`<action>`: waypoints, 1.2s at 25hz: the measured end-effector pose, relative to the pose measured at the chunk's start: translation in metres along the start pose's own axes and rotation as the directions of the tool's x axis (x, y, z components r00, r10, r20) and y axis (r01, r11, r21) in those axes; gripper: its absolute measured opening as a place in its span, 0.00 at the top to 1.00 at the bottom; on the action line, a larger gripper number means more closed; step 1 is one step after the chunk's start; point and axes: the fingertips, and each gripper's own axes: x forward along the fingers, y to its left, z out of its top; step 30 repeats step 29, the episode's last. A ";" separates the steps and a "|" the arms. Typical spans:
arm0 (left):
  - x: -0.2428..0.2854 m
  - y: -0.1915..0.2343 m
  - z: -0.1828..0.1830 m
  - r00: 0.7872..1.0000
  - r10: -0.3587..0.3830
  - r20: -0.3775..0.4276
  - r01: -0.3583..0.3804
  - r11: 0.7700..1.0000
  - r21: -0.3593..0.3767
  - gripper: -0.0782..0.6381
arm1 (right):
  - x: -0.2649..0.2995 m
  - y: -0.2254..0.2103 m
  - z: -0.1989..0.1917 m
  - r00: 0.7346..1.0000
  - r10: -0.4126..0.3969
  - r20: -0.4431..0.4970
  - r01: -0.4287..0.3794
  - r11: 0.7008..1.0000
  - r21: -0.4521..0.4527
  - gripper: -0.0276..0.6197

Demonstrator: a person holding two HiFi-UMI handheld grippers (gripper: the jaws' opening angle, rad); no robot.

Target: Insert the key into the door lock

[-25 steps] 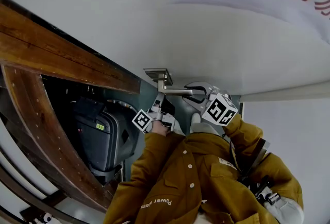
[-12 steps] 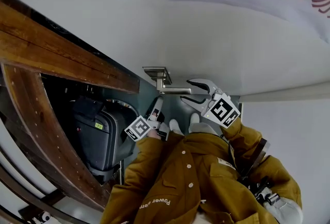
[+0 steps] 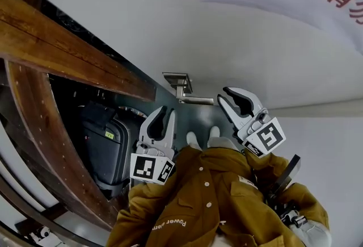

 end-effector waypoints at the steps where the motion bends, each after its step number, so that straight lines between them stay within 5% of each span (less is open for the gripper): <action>1: -0.001 -0.010 0.008 1.000 -0.006 0.007 0.006 0.999 0.031 0.80 | -0.001 0.001 0.001 1.000 -0.015 0.005 0.015 1.000 -0.008 0.88; 4: -0.004 -0.030 0.018 1.000 -0.018 0.014 0.017 0.997 0.075 0.89 | -0.002 0.007 -0.003 0.999 -0.039 -0.015 0.038 0.998 -0.041 0.95; 25: 0.011 -0.048 0.001 0.996 -0.073 -0.056 0.074 0.997 0.007 0.89 | -0.001 0.009 -0.008 0.996 -0.084 -0.034 0.082 0.995 -0.054 0.95; 30: 0.012 -0.047 0.002 0.996 -0.075 -0.056 0.075 0.997 -0.005 0.89 | -0.005 0.010 -0.021 0.990 -0.089 -0.107 0.086 0.996 -0.037 0.95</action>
